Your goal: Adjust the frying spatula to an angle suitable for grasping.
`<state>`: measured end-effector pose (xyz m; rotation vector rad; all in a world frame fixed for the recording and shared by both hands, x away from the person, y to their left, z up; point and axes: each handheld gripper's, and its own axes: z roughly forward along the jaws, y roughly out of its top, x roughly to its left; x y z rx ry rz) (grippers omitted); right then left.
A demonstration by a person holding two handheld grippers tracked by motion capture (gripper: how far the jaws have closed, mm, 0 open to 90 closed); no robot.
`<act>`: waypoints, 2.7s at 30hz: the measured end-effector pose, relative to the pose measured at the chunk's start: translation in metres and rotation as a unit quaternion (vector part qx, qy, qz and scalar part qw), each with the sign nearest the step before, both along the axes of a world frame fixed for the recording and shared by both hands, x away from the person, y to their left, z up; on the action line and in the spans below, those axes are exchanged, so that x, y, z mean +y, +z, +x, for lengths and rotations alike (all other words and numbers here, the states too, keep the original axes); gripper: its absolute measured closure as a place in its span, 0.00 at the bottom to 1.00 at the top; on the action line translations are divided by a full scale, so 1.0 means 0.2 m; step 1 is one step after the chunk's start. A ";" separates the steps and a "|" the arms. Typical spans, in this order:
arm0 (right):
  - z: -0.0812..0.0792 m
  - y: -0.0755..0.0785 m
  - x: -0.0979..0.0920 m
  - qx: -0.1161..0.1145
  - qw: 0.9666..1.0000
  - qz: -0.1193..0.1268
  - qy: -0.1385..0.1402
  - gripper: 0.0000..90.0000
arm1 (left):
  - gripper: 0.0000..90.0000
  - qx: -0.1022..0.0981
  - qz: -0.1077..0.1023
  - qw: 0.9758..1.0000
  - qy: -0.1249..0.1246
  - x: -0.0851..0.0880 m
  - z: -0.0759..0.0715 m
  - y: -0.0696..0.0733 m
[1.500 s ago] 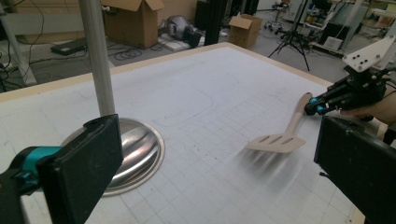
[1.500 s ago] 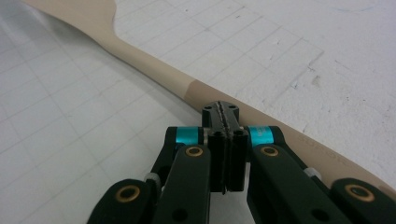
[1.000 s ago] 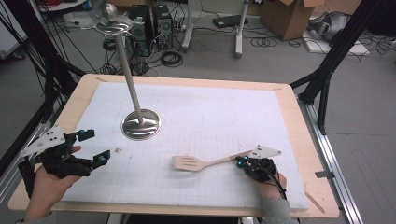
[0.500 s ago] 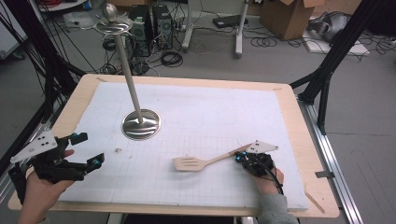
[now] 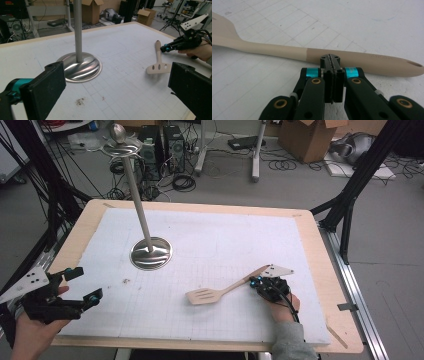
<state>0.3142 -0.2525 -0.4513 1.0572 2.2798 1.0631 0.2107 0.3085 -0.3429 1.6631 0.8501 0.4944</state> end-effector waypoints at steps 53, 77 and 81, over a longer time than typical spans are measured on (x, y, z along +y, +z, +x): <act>-0.01 0.02 0.32 0.031 0.995 0.017 0.095 1.00 | 0.02 0.016 0.009 1.000 0.016 0.01 0.00 -0.04; -0.14 0.02 0.26 0.019 0.994 0.004 0.108 1.00 | 0.02 0.015 0.006 1.000 -0.024 -0.09 0.13 -0.03; -0.16 0.03 0.26 0.014 0.994 -0.008 0.105 1.00 | 0.02 0.015 0.005 0.999 -0.030 -0.12 0.15 -0.03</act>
